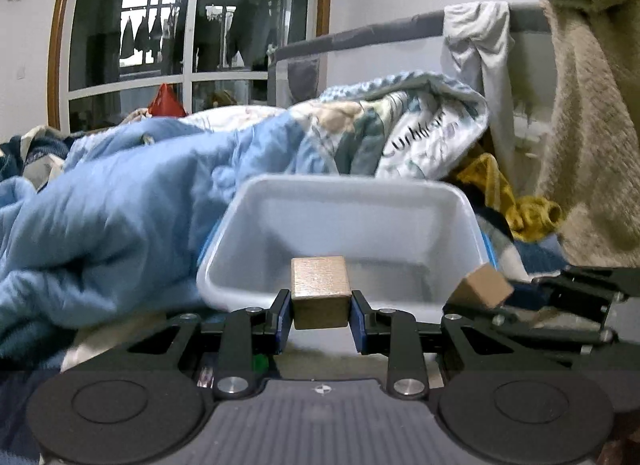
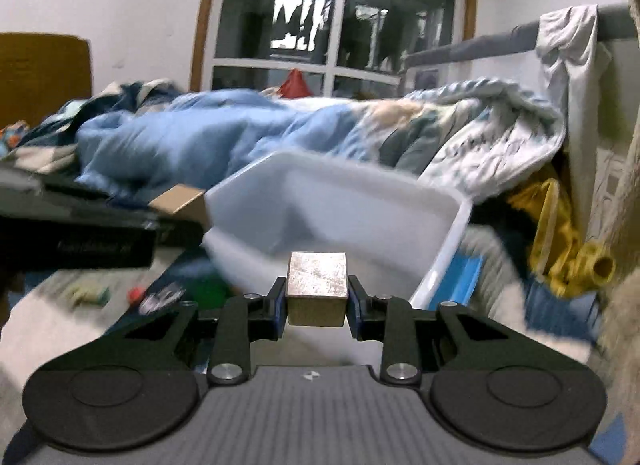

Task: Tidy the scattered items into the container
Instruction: 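Carry both wooden cubes over the white bin and open both tools to drop them, then grasp the beige toy figure with the left tool while the right tool grasps the white race car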

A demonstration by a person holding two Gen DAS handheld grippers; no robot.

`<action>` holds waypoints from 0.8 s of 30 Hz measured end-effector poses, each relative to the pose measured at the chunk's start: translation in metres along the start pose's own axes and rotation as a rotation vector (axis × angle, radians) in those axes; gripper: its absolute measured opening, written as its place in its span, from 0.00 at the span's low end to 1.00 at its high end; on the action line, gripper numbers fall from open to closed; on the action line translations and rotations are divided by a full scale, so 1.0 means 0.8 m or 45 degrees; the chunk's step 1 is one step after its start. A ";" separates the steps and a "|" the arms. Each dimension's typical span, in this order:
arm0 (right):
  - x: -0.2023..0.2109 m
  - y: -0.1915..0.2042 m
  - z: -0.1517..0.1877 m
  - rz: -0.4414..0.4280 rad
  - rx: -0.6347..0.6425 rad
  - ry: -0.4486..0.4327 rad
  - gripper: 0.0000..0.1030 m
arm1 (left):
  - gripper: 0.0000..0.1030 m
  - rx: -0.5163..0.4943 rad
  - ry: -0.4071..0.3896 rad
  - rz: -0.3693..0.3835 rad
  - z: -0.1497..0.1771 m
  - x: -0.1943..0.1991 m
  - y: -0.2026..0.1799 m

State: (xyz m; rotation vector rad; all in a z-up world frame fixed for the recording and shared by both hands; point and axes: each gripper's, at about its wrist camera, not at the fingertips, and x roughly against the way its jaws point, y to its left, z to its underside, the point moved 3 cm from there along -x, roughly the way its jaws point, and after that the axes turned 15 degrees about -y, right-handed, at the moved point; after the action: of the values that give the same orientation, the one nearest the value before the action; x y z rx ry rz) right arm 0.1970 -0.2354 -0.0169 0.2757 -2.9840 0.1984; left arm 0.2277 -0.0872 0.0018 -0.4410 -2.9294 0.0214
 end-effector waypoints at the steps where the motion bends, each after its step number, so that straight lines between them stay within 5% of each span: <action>1: -0.011 -0.008 -0.007 0.013 -0.022 0.002 0.32 | 0.33 0.001 -0.004 -0.004 -0.006 -0.012 0.001; 13: -0.107 -0.049 0.012 0.068 -0.102 0.175 0.32 | 0.33 -0.005 0.074 -0.017 0.008 -0.114 -0.003; 18: -0.112 -0.044 0.016 0.066 -0.063 0.172 0.39 | 0.47 0.010 0.077 -0.023 0.012 -0.113 -0.002; 24: -0.110 -0.036 0.012 0.063 -0.026 0.163 0.46 | 0.49 0.069 -0.005 -0.020 -0.003 -0.079 0.014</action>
State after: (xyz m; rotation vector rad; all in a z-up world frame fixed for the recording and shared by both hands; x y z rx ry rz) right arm 0.2867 -0.2498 -0.0360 0.1793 -2.8660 0.1836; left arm 0.2910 -0.0954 -0.0071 -0.4100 -2.9278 0.0988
